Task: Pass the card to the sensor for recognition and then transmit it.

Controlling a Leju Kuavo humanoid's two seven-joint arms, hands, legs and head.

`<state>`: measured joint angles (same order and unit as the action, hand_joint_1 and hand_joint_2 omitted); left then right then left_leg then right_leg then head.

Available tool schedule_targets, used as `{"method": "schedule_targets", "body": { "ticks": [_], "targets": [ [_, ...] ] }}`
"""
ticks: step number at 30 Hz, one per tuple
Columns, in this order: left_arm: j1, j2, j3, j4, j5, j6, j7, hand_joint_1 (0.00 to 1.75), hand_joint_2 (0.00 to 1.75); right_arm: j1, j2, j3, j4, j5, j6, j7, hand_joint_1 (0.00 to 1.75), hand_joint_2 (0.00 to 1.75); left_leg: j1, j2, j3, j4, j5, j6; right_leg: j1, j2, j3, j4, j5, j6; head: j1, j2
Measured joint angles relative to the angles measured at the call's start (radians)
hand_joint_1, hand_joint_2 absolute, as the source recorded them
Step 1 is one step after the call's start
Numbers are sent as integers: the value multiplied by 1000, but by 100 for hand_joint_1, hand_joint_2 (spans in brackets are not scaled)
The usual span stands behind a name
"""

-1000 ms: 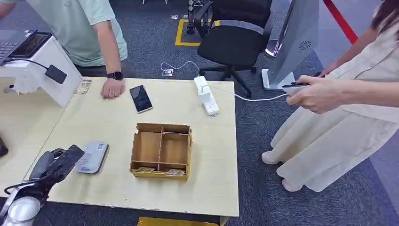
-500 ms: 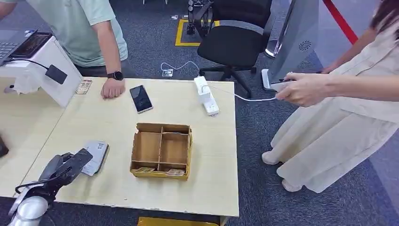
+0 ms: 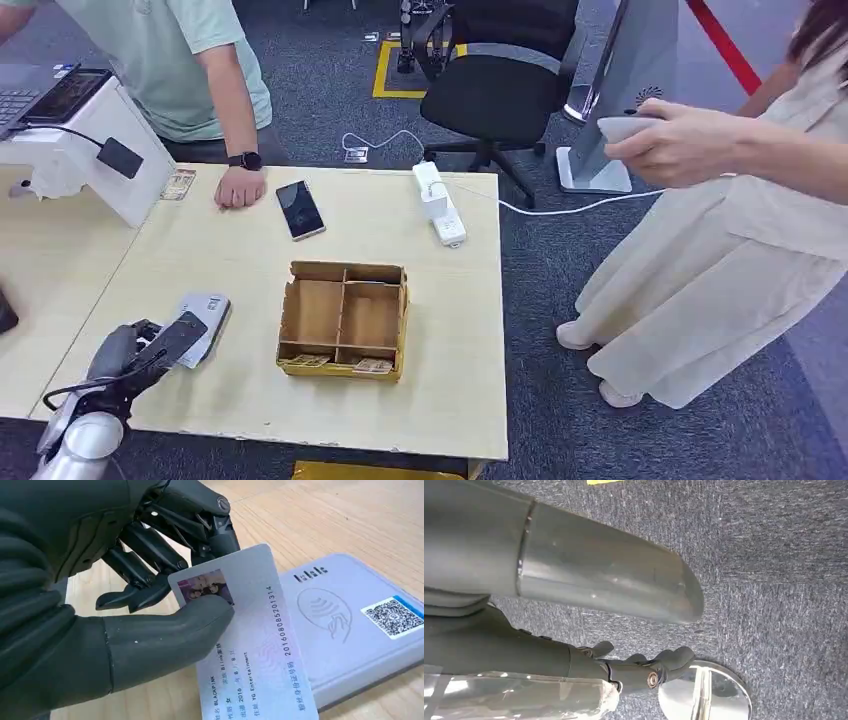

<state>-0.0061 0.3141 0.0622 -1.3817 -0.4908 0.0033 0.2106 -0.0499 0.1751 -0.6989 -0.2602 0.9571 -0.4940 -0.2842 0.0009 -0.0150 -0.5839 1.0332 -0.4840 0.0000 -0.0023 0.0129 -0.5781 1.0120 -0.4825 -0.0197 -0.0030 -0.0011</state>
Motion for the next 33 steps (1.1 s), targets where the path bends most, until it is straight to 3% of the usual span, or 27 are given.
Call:
{"method": "schedule_targets", "body": {
  "ticks": [4,7,19,33],
  "targets": [
    [-20,-20,-16,9,-21,13,-3,175,175,0,0,-1,1,0,0,0,0,0,0,0,0,0,0,0,0,1,0,0,0,0,0,0],
    [-25,-25,-16,3,16,24,-46,175,175,5,0,-6,2,-6,0,-7,0,0,0,0,0,0,0,0,0,1,0,0,0,-1,0,0],
    [-57,-17,-16,-180,21,85,-170,175,175,17,0,-30,2,-6,13,-27,0,0,0,0,0,0,0,-1,0,1,0,0,0,0,0,0],
    [-112,-49,-19,-205,-130,300,-253,175,175,14,0,-32,2,29,16,-25,0,0,0,0,0,0,0,-1,0,1,-1,0,0,0,0,0]
  ]
}}
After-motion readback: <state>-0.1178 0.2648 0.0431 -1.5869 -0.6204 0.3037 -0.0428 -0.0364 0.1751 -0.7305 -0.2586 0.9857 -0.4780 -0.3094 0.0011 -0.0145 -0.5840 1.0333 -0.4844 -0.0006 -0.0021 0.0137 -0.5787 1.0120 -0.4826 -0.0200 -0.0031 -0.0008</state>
